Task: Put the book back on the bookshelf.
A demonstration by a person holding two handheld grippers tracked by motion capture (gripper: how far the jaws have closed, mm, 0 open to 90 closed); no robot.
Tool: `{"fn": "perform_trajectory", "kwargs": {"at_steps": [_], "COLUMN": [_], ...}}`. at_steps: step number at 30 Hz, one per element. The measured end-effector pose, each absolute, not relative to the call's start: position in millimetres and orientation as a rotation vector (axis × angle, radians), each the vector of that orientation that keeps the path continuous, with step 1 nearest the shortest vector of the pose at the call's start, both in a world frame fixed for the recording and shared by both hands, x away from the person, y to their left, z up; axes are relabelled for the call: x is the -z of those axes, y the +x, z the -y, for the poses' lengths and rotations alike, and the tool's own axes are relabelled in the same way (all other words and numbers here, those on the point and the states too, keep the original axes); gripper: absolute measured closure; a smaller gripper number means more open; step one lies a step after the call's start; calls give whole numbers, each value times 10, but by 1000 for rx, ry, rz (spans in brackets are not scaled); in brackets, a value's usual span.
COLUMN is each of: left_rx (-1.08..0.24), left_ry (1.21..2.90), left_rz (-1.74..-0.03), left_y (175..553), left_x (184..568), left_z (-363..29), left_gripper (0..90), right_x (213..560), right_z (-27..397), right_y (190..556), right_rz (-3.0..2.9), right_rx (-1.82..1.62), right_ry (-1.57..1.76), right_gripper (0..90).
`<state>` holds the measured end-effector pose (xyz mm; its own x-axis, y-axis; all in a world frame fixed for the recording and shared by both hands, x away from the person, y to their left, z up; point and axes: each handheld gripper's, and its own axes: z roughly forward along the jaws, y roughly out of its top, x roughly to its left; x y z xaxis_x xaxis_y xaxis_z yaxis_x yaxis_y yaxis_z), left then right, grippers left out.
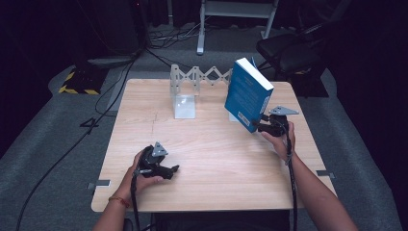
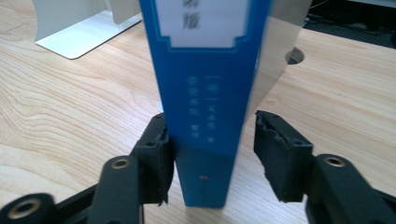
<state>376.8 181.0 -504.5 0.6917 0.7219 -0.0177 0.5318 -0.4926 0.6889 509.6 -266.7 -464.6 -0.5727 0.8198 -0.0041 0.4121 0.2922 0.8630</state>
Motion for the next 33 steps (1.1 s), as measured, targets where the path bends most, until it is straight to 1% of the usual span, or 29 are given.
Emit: {"fn": "perform_trajectory", "kwargs": {"at_steps": [3,6,9,14,22,27,33], "left_rx": [-359,-359,-359,-359,-359,-360,-360], "left_ry": [2215,2215,2215,2215,2215,2215,2215], "left_rz": [-955,-954,-955,-955,-955,-955,-955], "left_y": [3768,3768,3768,3768,3768,3767,3767], "left_x": [5044,5045,5045,5045,5045,5045,5045], "left_z": [-1810,-1810,-1810,-1810,-1810,-1809,-1809], "left_gripper": [134,134,134,134,133,134,134], "right_x": [4578,4513,4451,4384,4318,4297,4322], "right_z": [2703,2765,2800,2902,2979,3069,3148], "right_y": [5059,5042,4978,4891,4719,4627,4511], "right_rz": [-2140,-2199,-2221,-2238,-2282,-2275,-2296], "right_rx": [-1202,-1195,-1145,-1149,-1062,-1051,-1022], "right_ry": [1059,1061,1019,1003,934,921,910], "right_gripper": [416,326,296,289,273,298,293]}}
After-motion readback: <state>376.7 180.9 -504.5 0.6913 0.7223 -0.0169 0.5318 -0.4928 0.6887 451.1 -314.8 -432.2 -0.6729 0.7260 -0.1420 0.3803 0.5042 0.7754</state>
